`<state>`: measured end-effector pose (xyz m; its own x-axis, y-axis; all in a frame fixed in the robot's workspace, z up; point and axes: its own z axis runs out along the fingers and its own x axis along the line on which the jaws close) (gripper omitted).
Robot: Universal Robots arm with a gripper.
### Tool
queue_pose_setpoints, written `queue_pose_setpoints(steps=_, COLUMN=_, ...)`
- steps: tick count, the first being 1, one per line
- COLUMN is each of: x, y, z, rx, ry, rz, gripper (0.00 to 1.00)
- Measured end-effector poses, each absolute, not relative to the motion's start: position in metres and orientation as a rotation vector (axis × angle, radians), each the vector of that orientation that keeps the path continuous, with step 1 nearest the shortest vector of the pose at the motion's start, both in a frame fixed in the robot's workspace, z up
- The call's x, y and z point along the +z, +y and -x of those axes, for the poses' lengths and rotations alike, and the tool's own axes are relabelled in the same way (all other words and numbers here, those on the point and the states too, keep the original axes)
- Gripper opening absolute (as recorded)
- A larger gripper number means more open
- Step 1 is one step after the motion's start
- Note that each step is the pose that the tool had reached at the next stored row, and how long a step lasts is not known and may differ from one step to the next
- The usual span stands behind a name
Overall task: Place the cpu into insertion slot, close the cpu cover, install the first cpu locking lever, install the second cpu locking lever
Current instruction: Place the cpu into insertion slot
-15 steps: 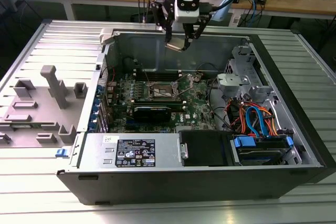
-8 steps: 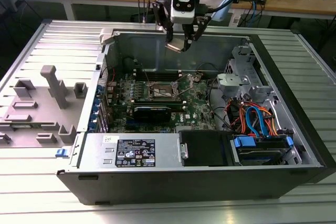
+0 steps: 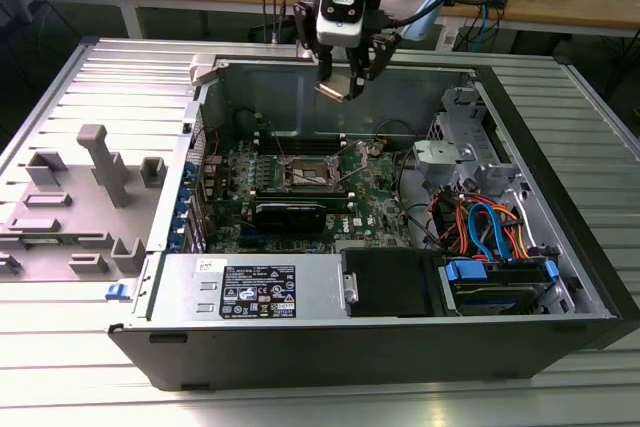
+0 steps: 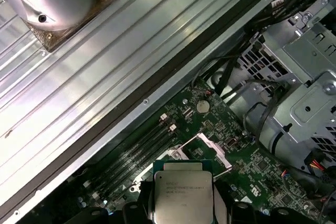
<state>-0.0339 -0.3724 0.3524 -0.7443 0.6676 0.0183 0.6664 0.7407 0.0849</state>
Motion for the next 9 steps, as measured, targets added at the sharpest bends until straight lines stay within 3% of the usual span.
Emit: queue_pose_setpoints(steps=9, x=0.3512, y=-0.3724, z=0.0339, rx=0.133, ry=2.871, rz=-1.227, gripper=0.54)
